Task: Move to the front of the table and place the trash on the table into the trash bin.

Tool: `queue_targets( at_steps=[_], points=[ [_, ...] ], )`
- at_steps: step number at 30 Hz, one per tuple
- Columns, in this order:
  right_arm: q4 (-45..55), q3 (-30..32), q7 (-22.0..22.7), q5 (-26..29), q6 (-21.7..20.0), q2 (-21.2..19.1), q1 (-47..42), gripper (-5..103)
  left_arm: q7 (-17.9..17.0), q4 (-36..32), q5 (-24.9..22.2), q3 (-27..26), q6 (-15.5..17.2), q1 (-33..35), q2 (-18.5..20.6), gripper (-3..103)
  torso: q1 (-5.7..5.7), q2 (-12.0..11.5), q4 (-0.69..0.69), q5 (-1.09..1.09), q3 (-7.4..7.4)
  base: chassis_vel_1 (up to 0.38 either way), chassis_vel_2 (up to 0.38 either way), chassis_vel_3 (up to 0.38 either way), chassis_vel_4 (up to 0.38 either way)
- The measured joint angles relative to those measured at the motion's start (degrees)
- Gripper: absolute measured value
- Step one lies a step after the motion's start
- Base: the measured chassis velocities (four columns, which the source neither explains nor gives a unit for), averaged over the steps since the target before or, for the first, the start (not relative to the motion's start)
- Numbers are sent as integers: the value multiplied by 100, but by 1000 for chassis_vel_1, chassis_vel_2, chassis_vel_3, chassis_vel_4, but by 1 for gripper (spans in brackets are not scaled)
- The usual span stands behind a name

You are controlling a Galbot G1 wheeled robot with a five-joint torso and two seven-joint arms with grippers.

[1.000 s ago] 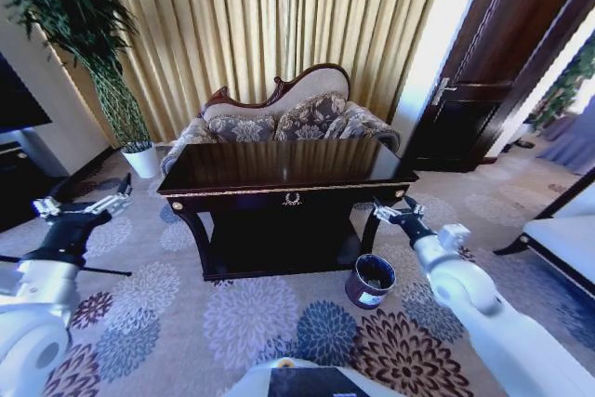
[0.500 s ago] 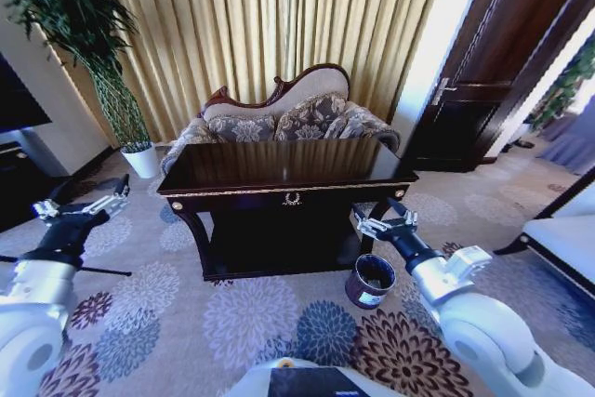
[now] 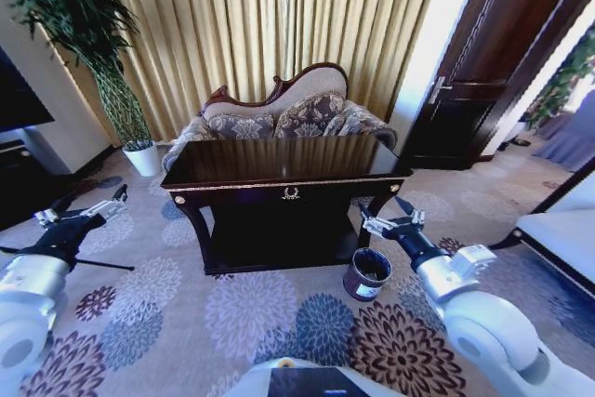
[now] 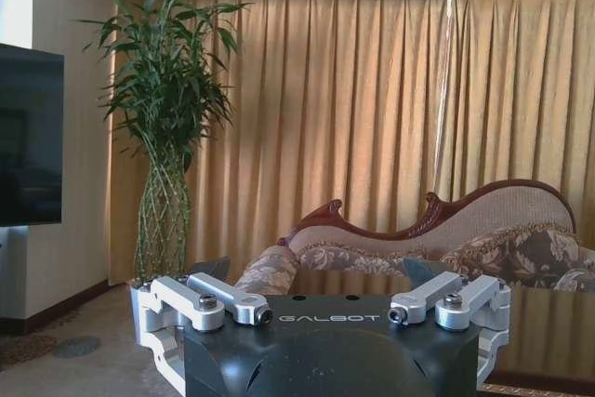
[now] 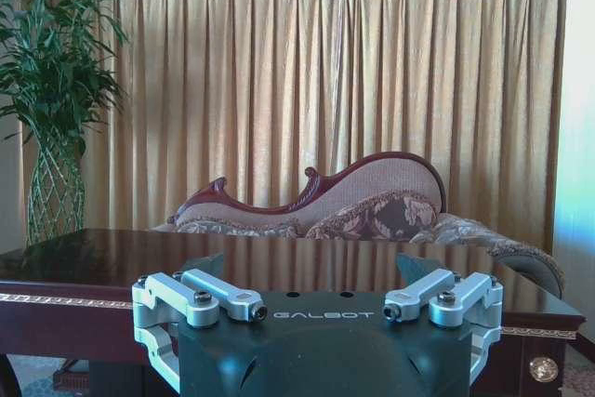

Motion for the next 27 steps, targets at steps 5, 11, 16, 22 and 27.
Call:
queue_targets(
  at_steps=[5,11,16,22,27],
  points=[
    [-12,-61,-6,-93,60,49,-67,100,35,0,13,-16,-37,8,-14,100,1,-1,-1,0,1,87,-105,-87,97],
    [-17,-87,-11,-137,67,88,-96,100,180,0,48,-27,-147,53,-55,100,1,-1,-1,0,1,92,-100,-99,82],
    [-20,-86,-14,-150,81,101,-104,100,243,0,66,-27,-210,64,-48,100,1,0,-1,0,1,129,-122,-127,128],
    [-22,-89,-18,-168,99,144,-123,100,289,0,79,-15,-243,65,-48,100,0,0,0,-1,0,142,-134,-131,129],
    [-25,-91,-20,-175,118,148,-129,100,305,0,105,6,-257,67,-69,100,1,0,-2,0,1,103,-135,-107,118]
  ],
)
